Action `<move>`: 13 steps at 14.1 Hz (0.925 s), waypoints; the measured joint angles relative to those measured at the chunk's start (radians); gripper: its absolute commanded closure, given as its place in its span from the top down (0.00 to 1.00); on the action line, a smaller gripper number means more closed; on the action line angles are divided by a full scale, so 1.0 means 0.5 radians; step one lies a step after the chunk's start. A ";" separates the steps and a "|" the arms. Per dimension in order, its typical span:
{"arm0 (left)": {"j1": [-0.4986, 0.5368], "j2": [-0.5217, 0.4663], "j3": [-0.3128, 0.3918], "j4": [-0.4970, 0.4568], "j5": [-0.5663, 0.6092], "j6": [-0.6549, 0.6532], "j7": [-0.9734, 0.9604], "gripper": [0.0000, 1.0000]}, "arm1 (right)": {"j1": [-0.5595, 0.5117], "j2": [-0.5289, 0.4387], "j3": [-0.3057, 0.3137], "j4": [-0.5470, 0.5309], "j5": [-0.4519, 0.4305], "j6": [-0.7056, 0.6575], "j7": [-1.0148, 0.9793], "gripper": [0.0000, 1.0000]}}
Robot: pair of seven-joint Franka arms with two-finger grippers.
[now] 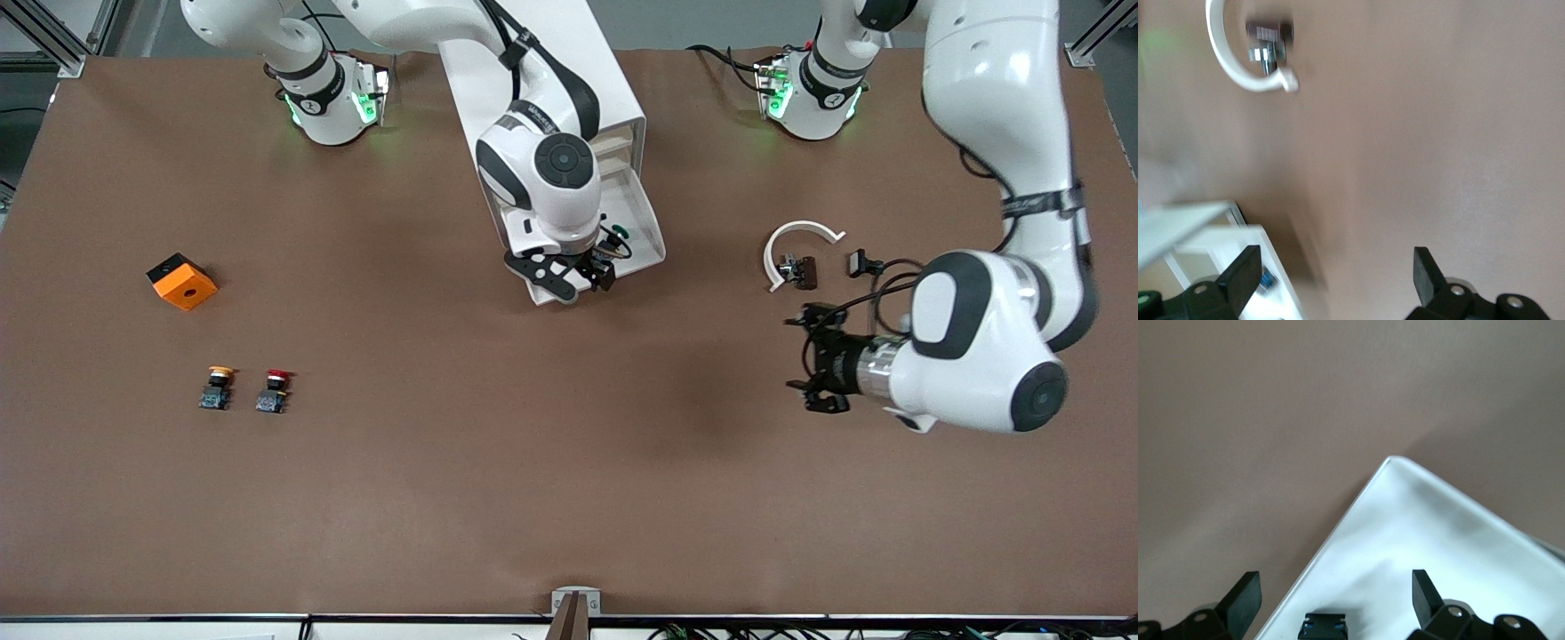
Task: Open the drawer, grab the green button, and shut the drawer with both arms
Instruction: 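Close the right gripper on the green button while the left gripper withdraws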
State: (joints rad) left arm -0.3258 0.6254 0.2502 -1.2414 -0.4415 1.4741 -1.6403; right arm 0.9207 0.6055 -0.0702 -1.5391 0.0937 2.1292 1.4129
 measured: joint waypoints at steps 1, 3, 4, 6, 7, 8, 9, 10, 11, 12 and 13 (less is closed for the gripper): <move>0.000 -0.051 0.002 0.000 0.086 -0.029 0.137 1.00 | 0.017 0.026 0.000 0.025 0.000 0.000 0.026 1.00; -0.002 -0.137 0.002 0.000 0.219 -0.052 0.372 1.00 | 0.045 0.055 -0.001 0.052 0.000 0.000 0.048 1.00; -0.003 -0.167 0.002 -0.001 0.280 -0.057 0.467 1.00 | 0.061 0.064 -0.001 0.055 0.000 0.000 0.055 1.00; -0.012 -0.201 0.000 -0.004 0.396 -0.063 0.655 1.00 | 0.095 0.079 -0.002 0.056 0.000 -0.001 0.063 1.00; -0.019 -0.213 0.000 -0.004 0.428 -0.076 0.759 1.00 | 0.111 0.087 -0.002 0.056 0.000 -0.001 0.065 1.00; -0.023 -0.229 0.000 -0.004 0.442 -0.101 0.875 1.00 | 0.125 0.096 -0.002 0.057 0.000 0.000 0.066 1.00; -0.022 -0.254 0.000 -0.005 0.447 -0.130 1.022 1.00 | 0.137 0.104 -0.002 0.058 0.000 0.000 0.066 1.00; -0.018 -0.287 0.001 -0.012 0.449 -0.153 1.187 1.00 | 0.147 0.111 -0.003 0.060 0.000 0.001 0.067 1.00; -0.015 -0.334 0.003 -0.036 0.452 -0.171 1.363 1.00 | 0.153 0.115 -0.003 0.061 0.000 0.004 0.067 1.00; -0.011 -0.393 0.004 -0.080 0.453 -0.181 1.518 1.00 | 0.158 0.116 -0.003 0.062 0.000 0.007 0.067 1.00; -0.008 -0.457 0.005 -0.136 0.466 -0.186 1.647 1.00 | 0.159 0.117 -0.003 0.062 0.000 0.010 0.067 1.00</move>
State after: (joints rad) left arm -0.3298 0.3969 0.2527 -1.3094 -0.2085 1.3813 -0.8166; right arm 1.0003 0.6638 -0.0715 -1.5080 0.0937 2.1342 1.4465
